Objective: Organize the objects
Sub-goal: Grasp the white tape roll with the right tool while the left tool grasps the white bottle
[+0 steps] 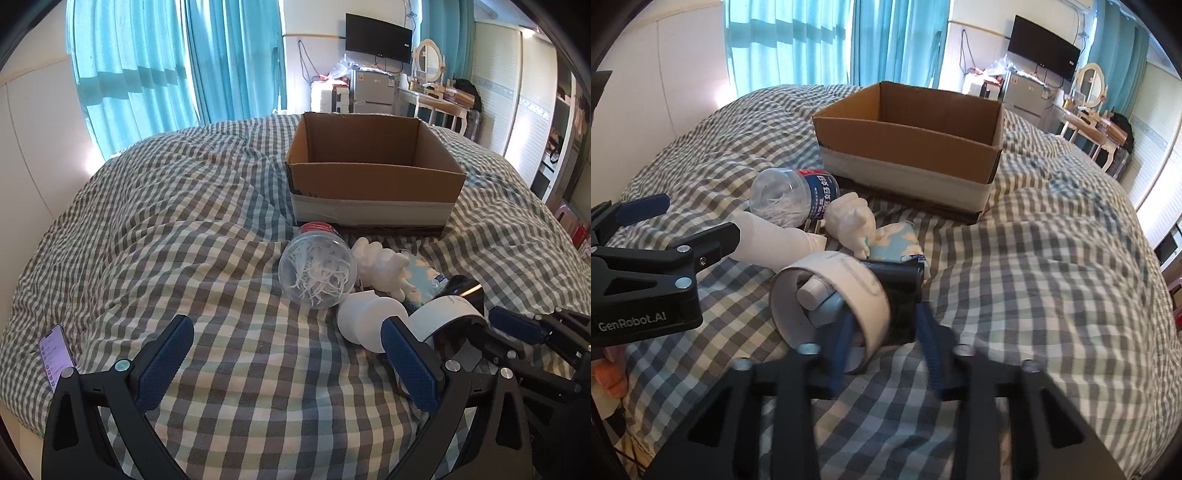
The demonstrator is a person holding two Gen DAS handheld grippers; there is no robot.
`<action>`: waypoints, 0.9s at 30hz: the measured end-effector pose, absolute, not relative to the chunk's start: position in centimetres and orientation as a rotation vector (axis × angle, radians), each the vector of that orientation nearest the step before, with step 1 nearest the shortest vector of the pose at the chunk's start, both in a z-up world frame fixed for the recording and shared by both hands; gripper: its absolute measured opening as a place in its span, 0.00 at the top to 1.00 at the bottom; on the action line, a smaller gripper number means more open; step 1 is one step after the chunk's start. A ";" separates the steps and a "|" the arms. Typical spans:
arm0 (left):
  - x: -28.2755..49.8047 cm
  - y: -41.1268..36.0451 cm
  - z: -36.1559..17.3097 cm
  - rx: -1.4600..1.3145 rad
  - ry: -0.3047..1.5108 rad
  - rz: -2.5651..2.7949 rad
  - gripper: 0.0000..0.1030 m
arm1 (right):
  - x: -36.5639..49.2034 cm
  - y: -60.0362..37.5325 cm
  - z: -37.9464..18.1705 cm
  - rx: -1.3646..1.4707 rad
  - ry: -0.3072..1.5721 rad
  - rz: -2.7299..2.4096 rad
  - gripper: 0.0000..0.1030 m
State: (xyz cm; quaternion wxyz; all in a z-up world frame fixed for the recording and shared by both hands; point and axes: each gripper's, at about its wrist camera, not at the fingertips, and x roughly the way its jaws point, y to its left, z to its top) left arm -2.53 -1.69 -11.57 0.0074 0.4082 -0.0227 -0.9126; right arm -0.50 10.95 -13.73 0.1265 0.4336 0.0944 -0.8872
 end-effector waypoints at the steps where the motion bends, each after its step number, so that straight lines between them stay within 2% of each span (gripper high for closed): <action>1: -2.5 -1.7 -11.6 1.277 -0.071 -2.855 0.00 | -0.6 11.1 -13.7 1.257 0.262 -2.578 0.84; 2: -2.6 -1.6 -11.6 1.278 -0.072 -2.857 0.00 | -0.6 11.2 -13.5 1.248 0.253 -2.578 0.90; 7: -2.4 -1.0 -11.2 1.287 -0.064 -2.889 0.00 | 0.1 13.0 -10.8 1.131 0.210 -2.670 0.93; 12: -2.9 0.9 -11.7 1.319 -0.098 -2.910 0.00 | 0.2 15.5 -8.2 1.061 0.172 -2.751 0.93; 17: -4.4 2.3 -13.1 1.374 -0.104 -2.899 0.00 | 0.1 17.0 -7.8 1.060 0.127 -2.760 0.93; 19: -4.9 2.4 -13.5 1.388 -0.104 -2.903 0.07 | 0.0 17.4 -8.1 1.066 0.117 -2.754 0.93; 21: -5.6 2.6 -14.2 1.442 -0.102 -2.901 0.37 | -0.1 17.7 -8.4 1.073 0.106 -2.749 0.93; 24: -6.1 2.7 -15.4 1.537 -0.070 -2.879 0.58 | -0.5 18.2 -8.9 1.090 0.081 -2.740 0.93; 27: -5.9 2.9 -15.4 1.531 -0.068 -2.900 0.60 | -0.6 18.4 -9.4 1.104 0.067 -2.735 0.93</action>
